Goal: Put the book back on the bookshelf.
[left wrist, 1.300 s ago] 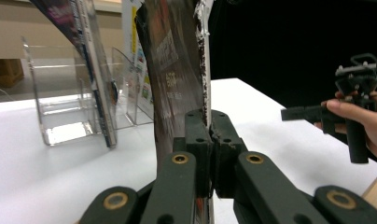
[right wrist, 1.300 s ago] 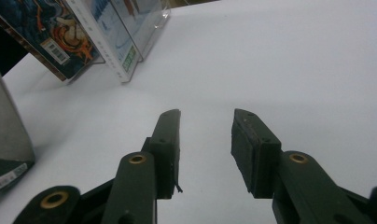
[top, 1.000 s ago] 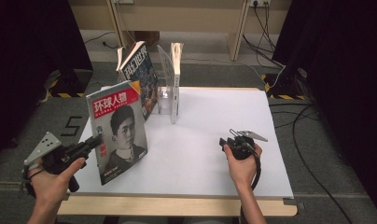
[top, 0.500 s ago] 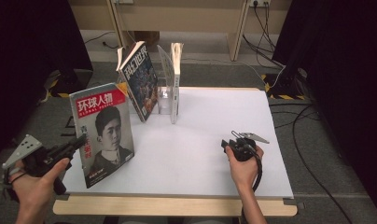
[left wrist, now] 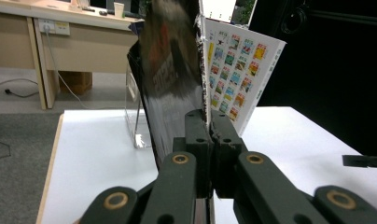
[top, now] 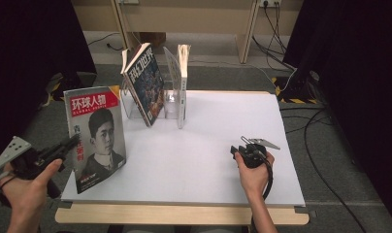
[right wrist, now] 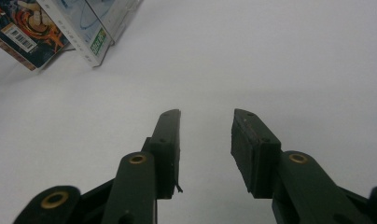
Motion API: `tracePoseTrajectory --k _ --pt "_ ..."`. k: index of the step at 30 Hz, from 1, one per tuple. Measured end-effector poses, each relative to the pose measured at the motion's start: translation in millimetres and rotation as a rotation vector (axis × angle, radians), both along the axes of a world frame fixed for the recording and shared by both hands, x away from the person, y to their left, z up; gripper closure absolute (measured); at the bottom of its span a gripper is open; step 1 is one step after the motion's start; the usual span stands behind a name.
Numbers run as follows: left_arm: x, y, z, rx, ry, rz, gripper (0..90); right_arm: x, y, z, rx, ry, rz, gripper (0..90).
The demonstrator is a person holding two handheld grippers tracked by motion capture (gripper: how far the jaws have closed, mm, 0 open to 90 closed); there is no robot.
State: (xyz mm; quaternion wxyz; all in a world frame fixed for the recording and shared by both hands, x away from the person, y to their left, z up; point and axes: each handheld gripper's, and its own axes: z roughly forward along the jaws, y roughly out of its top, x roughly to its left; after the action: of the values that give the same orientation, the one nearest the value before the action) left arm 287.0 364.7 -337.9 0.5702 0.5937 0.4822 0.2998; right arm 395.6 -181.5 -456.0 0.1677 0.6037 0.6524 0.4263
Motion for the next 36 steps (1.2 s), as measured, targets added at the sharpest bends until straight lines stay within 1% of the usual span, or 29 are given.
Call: tracePoseTrajectory --k 2,7,9,11,13,14,16,17,19,22,23,24,25,29,31,34,36 --pt "4.5 -0.2 1.2 0.002 -0.002 0.009 87.4 0.0 -0.1 -0.4 0.0 0.0 0.0 62.7" --pt "18.2 0.6 2.2 -0.015 -0.008 0.023 87.5 0.3 -1.6 -1.6 -0.008 -0.001 0.0 62.6" --pt "23.0 1.3 3.7 -0.019 -0.011 0.027 87.5 0.4 -1.4 -1.9 -0.001 0.002 0.0 62.6" --pt "27.6 1.6 5.3 -0.018 -0.016 0.032 87.5 0.6 -1.9 -2.4 -0.005 -0.001 0.002 62.6" --pt "34.6 0.4 8.3 -0.017 -0.023 0.031 87.5 0.4 -1.4 -2.6 -0.002 0.006 -0.001 62.6" --pt "38.2 0.0 9.7 -0.022 -0.024 0.03 87.5 0.7 -1.7 -2.9 -0.013 0.002 0.002 62.6" --pt "45.6 -0.9 12.0 -0.029 -0.03 0.031 87.5 0.7 -0.6 -3.3 -0.004 0.01 0.001 62.6" --pt "51.6 -1.4 13.1 -0.034 -0.032 0.032 87.5 0.7 -0.3 -3.4 -0.002 0.012 0.002 62.6" --pt "59.9 -2.5 13.7 -0.044 -0.03 0.031 87.5 0.7 -0.1 -3.9 -0.003 0.01 0.002 62.6" --pt "73.1 -5.9 13.2 -0.057 -0.031 0.023 87.5 0.7 -0.8 -4.3 -0.001 0.015 -0.004 62.6" --pt "77.6 -7.6 12.5 -0.067 -0.031 0.02 87.5 1.5 -2.2 -5.1 -0.009 0.009 0.005 62.6" --pt "80.6 -8.8 12.2 -0.078 -0.03 0.01 87.5 1.5 -1.9 -5.6 -0.002 0.014 -0.001 62.6" --pt "83.2 -10.3 11.9 -0.089 -0.033 0.003 87.5 1.7 -2.3 -6.0 -0.007 0.016 0.0 62.6" --pt "88.7 -16.3 11.4 -0.088 -0.039 -0.026 87.4 1.6 -2.8 -6.9 -0.005 0.02 -0.002 62.6" --pt "91.5 -17.3 11.0 -0.098 -0.038 -0.035 87.4 1.3 -3.0 -6.8 -0.001 0.022 -0.007 62.6" --pt "99.8 -17.8 9.4 -0.102 -0.039 -0.028 87.4 1.3 -3.4 -6.9 -0.005 0.023 -0.008 62.6" --pt "107.4 -18.2 8.2 -0.102 -0.041 -0.034 87.4 1.2 -3.9 -6.8 -0.008 0.018 -0.003 62.6"
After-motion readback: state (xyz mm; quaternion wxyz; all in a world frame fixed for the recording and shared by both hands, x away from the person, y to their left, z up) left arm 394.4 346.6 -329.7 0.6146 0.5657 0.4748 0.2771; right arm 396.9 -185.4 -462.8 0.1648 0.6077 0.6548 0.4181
